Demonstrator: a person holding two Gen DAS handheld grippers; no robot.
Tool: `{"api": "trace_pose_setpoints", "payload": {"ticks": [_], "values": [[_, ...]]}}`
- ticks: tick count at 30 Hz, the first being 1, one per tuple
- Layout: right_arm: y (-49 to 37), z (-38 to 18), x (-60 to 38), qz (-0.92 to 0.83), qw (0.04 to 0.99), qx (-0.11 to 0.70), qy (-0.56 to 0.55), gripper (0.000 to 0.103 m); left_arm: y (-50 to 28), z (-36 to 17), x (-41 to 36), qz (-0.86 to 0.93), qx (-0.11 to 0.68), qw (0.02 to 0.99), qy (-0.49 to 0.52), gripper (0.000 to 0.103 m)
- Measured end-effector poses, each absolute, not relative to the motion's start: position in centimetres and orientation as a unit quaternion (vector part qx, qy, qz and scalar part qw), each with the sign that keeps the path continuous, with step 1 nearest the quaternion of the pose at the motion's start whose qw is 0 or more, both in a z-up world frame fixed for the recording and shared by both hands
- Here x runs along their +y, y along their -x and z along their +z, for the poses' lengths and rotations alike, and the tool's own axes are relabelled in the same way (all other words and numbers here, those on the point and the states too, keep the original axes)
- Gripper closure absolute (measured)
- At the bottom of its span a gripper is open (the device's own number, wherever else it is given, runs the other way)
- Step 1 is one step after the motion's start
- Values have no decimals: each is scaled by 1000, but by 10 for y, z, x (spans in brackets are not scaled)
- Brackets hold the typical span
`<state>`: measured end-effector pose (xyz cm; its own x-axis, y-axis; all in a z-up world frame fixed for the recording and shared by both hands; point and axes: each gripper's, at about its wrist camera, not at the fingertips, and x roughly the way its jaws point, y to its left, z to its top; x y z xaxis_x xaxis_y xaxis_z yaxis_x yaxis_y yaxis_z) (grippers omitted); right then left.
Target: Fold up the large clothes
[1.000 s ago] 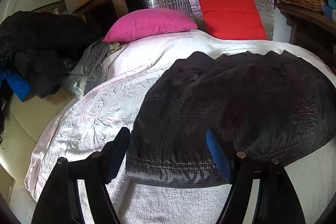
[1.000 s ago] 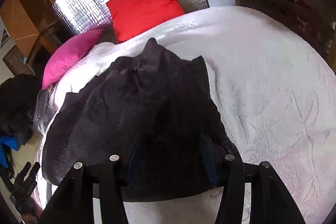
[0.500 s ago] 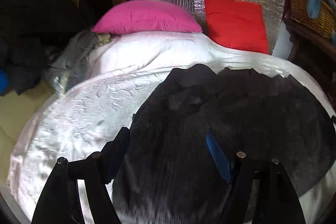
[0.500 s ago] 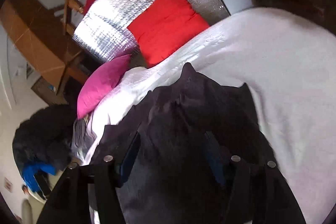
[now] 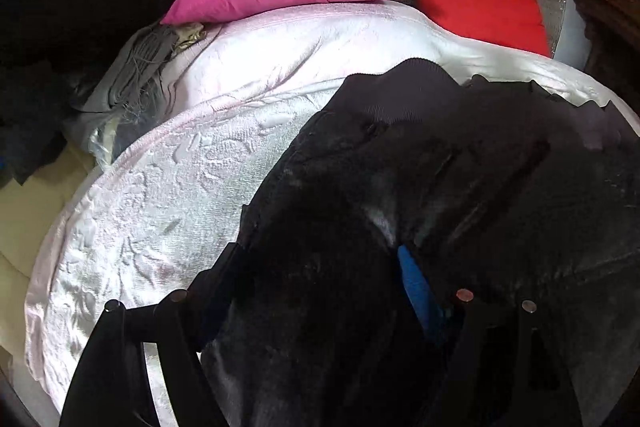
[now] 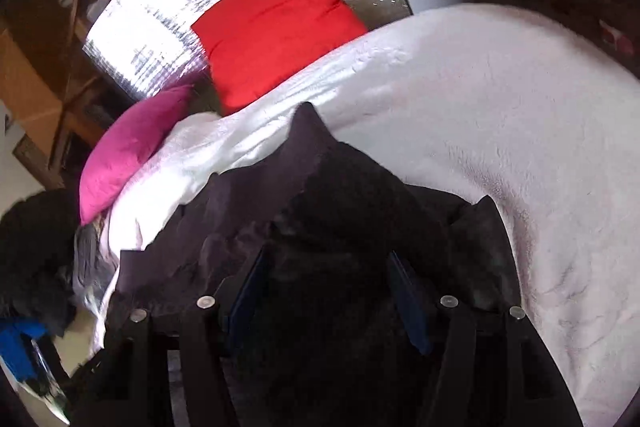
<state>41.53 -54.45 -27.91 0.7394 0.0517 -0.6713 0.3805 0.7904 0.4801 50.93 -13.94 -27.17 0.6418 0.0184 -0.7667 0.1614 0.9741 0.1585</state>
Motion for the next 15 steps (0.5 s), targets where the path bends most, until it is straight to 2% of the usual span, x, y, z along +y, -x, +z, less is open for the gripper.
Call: {"api": "trace_pose_setpoints", "payload": {"ticks": [7, 15], "values": [[-364, -251, -537, -45, 879, 327, -344, 32, -462, -232, -127, -61, 383, 915, -107, 24], [-298, -242, -515, -30, 880, 340, -329, 31, -395, -233, -110, -58, 379, 914, -129, 23]]}}
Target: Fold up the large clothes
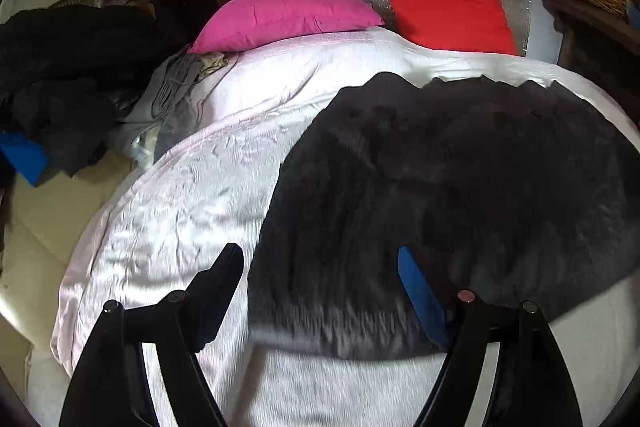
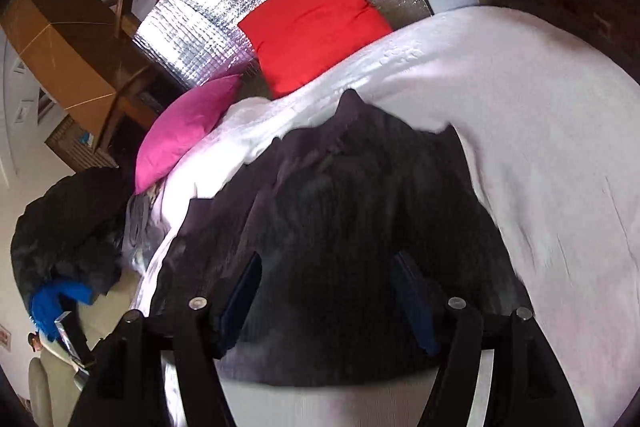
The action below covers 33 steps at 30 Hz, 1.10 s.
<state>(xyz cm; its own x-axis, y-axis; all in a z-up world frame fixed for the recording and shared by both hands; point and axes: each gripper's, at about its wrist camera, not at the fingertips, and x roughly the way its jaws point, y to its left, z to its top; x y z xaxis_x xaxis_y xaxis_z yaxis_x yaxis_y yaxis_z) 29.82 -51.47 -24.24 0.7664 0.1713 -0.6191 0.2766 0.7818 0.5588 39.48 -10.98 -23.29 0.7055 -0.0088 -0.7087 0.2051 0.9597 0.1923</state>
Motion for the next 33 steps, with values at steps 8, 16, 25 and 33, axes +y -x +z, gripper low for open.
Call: {"api": "trace_pose_setpoints", "payload": {"ticks": [8, 16, 25, 33], "values": [[-245, -241, -505, -23, 880, 342, -329, 31, -346, -239, -95, -97, 410, 904, -67, 23], [-233, -252, -518, -50, 871, 355, -337, 31, -351, -249, -98, -78, 425, 898, -86, 23], [-245, -269, -558, -125, 843, 355, -384, 31, -369, -248, -81, -46, 424, 902, -74, 23], [-249, -256, -549, -134, 880, 309, -335, 34, -373, -250, -75, -29, 416, 905, -79, 23]]}}
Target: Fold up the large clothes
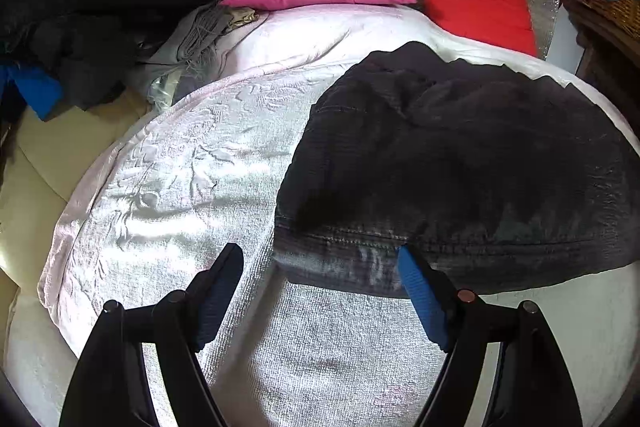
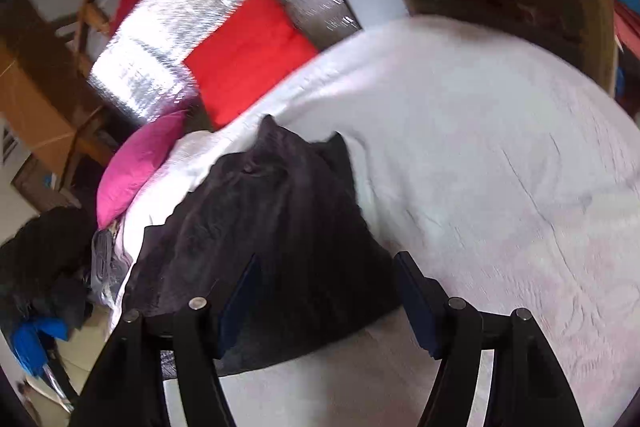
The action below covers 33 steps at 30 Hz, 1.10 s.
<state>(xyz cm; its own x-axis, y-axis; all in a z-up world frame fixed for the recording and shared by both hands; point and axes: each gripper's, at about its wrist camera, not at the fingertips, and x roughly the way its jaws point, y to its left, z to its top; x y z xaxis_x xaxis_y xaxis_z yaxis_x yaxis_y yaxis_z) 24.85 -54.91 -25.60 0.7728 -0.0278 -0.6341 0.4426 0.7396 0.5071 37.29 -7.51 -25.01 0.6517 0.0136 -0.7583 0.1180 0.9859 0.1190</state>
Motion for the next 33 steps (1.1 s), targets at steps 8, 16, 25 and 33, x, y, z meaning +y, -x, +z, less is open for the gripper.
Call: {"api": "trace_pose_setpoints", "payload": {"ticks": [8, 16, 25, 33], "values": [[-279, -288, -537, -125, 852, 399, -314, 40, -357, -240, -76, -42, 387, 918, -77, 23], [-257, -266, -531, -36, 851, 377, -365, 39, -348, -224, -78, -56, 350, 931, -80, 23], [-266, -309, -509, 13, 776, 433, -458, 39, -348, -231, -85, -73, 368, 924, -76, 23], [-272, -328, -525, -53, 765, 363, -530, 32, -380, -273, -77, -158, 499, 844, 112, 23]]}}
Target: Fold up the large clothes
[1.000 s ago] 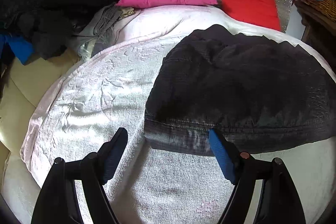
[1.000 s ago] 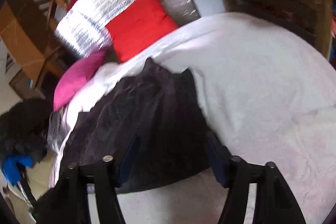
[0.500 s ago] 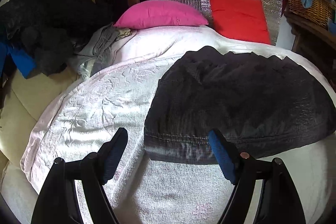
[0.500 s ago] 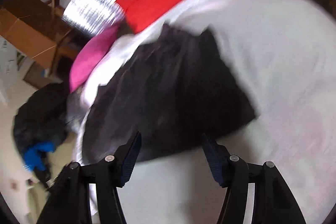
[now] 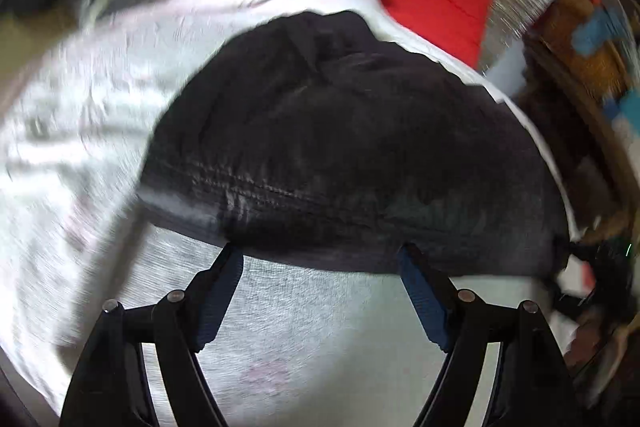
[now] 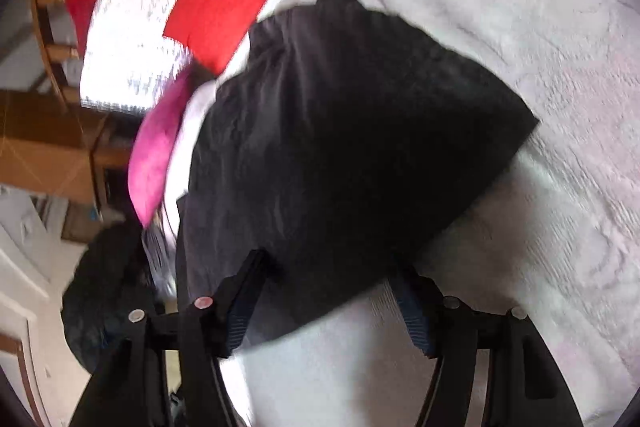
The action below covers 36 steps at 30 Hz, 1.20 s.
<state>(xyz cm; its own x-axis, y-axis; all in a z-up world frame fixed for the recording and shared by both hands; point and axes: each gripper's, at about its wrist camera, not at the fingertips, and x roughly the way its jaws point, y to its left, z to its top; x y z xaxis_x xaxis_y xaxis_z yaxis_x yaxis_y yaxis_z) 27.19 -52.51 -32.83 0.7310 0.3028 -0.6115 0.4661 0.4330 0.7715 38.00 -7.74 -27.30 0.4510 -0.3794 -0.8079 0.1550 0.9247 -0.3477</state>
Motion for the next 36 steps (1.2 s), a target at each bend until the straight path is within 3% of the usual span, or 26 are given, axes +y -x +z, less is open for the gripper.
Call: {"api": "trace_pose_setpoints", "payload": {"ticks": [2, 8, 13, 15, 16, 21, 30, 31, 33, 36], "values": [[-275, -330, -527, -62, 766, 342, -540, 26, -393, -277, -68, -150, 500, 836, 169, 20], [-288, -328, -534, -90, 791, 285, -534, 25, -410, -290, -49, -125, 481, 812, 304, 14], [-292, -323, -532, -113, 811, 275, -503, 35, -401, -299, -35, -100, 469, 803, 353, 14], [-295, -320, -529, -118, 814, 280, -495, 41, -391, -303, -28, -80, 473, 798, 365, 26], [-294, -319, -529, -119, 815, 282, -491, 42, -385, -302, -23, -78, 474, 796, 369, 26], [-298, -320, -529, -121, 813, 297, -486, 42, -383, -302, -26, -93, 495, 786, 359, 23], [-304, -323, -527, -115, 818, 290, -484, 36, -419, -307, -31, -65, 450, 786, 418, 16], [-304, -322, -527, -113, 822, 291, -477, 38, -419, -306, -33, -57, 444, 793, 413, 21], [-304, -321, -525, -116, 826, 289, -470, 41, -424, -307, -39, -55, 438, 805, 398, 46], [-304, -314, -521, -116, 837, 285, -452, 52, -426, -299, -46, -59, 431, 822, 368, 63]]}}
